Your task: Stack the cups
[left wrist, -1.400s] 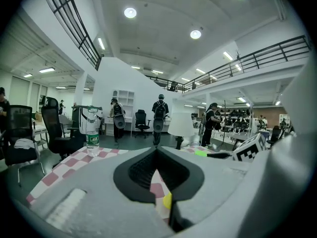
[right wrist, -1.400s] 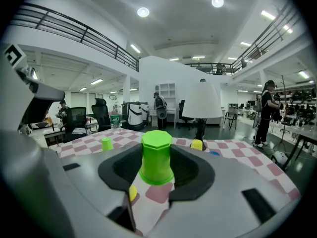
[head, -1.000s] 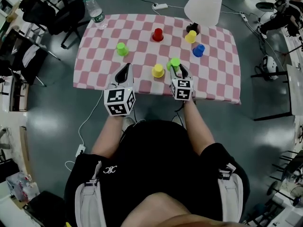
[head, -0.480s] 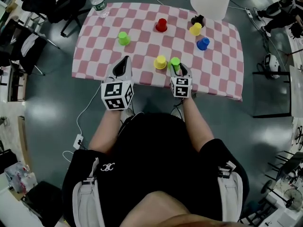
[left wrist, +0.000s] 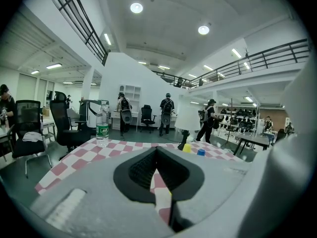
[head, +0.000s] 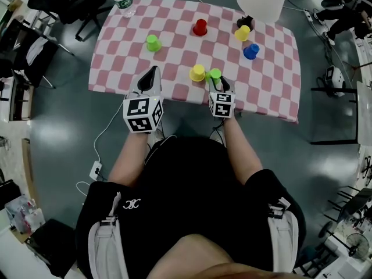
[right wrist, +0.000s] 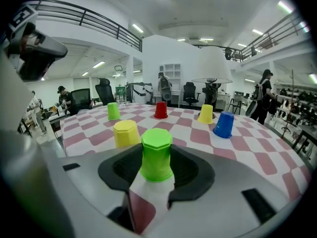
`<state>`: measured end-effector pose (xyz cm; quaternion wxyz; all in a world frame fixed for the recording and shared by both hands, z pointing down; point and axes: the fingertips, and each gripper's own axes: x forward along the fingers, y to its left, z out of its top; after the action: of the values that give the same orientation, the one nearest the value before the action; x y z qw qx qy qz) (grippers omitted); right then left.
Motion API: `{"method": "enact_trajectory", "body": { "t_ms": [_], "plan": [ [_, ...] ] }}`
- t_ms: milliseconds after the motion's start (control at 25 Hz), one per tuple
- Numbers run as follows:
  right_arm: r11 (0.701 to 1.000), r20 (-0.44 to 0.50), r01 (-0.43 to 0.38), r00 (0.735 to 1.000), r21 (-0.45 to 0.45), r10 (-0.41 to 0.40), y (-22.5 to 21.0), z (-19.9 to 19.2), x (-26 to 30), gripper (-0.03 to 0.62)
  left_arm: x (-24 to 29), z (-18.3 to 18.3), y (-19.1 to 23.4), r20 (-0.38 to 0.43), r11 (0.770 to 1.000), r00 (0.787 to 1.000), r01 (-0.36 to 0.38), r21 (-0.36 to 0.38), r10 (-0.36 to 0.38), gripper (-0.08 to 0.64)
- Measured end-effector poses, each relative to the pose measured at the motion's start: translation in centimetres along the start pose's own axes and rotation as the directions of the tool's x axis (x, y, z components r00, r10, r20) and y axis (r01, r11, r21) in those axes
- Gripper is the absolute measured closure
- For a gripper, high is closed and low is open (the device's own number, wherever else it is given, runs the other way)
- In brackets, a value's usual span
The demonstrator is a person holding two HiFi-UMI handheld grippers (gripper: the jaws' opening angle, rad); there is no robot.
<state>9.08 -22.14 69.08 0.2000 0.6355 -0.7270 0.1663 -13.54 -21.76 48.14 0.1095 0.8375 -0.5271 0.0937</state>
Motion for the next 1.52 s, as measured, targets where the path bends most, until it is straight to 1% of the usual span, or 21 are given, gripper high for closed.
{"method": "enact_trajectory", "body": {
  "t_ms": [160,320,400,480,600,680,760,840,1000,1120,1200,1320,1400,1520],
  "plan": [
    [1.000,-0.022,-0.008,1.000,-0.023,0.007,0.2,0.1,-0.1,0.413,-0.1,0.2,-0.4,0.004,1.000,1.000,0.011,0.003,-0.011,0.545],
    [0.999,0.018,0.005,1.000,0.034,-0.006,-0.3,1.5,-1.2,0.374,-0.2,0.5,-0.7,0.010,1.000,1.000,0.026,0.003,-0.026,0.545],
    [0.999,0.061,-0.003,0.998,0.049,0.000,-0.3,3.1,-2.0,0.373,-0.2,0.8,-0.7,0.016,0.999,0.999,0.032,0.004,-0.032,0.545],
    [0.999,0.129,-0.019,0.992,0.038,0.014,-0.1,5.5,-3.1,0.373,0.0,1.1,-0.9,0.022,0.999,0.999,0.037,0.005,-0.037,0.545],
    [1.000,0.253,-0.027,0.967,0.001,0.026,0.3,9.9,-5.4,0.376,0.3,1.7,-1.5,0.034,0.999,0.998,0.049,0.009,-0.049,0.545],
    [0.999,0.326,-0.015,0.946,0.028,0.005,-0.3,12.9,-6.9,0.396,0.6,2.3,-2.0,0.045,0.998,0.997,0.060,0.014,-0.061,0.545],
    [0.997,0.383,0.021,0.923,0.078,-0.049,-1.4,15.6,-8.6,0.502,0.9,2.8,-2.6,0.054,0.997,0.996,0.073,0.019,-0.074,0.545],
    [0.993,0.426,0.054,0.900,0.102,-0.093,-2.3,18.1,-10.4,0.582,1.1,3.3,-3.3,0.062,0.996,0.994,0.087,0.024,-0.088,0.545],
    [0.987,0.470,0.089,0.871,0.130,-0.141,-3.5,21.8,-13.5,0.588,1.5,4.4,-4.4,0.079,0.993,0.990,0.116,0.027,-0.118,0.545],
    [0.986,0.489,0.100,0.859,0.131,-0.152,-4.0,22.9,-14.7,0.588,1.7,5.2,-5.1,0.087,0.991,0.987,0.132,0.027,-0.134,0.545],
    [0.986,0.495,0.130,0.854,0.101,-0.163,-4.2,23.1,-15.0,0.588,1.7,5.7,-5.6,0.095,0.989,0.985,0.142,0.033,-0.144,0.545],
    [0.979,0.502,0.201,0.845,0.022,-0.185,-3.9,23.1,-14.9,0.588,1.6,6.1,-5.8,0.106,0.988,0.983,0.149,0.043,-0.153,0.545],
    [0.982,0.501,0.190,0.848,0.016,-0.173,-3.2,23.2,-14.6,0.588,1.5,6.1,-5.4,0.108,0.988,0.983,0.147,0.041,-0.151,0.545],
    [0.990,0.498,0.129,0.856,0.047,-0.136,-1.8,23.4,-13.7,0.589,0.9,5.8,-4.0,0.108,0.991,0.985,0.128,0.035,-0.131,0.545]
  ]
}}
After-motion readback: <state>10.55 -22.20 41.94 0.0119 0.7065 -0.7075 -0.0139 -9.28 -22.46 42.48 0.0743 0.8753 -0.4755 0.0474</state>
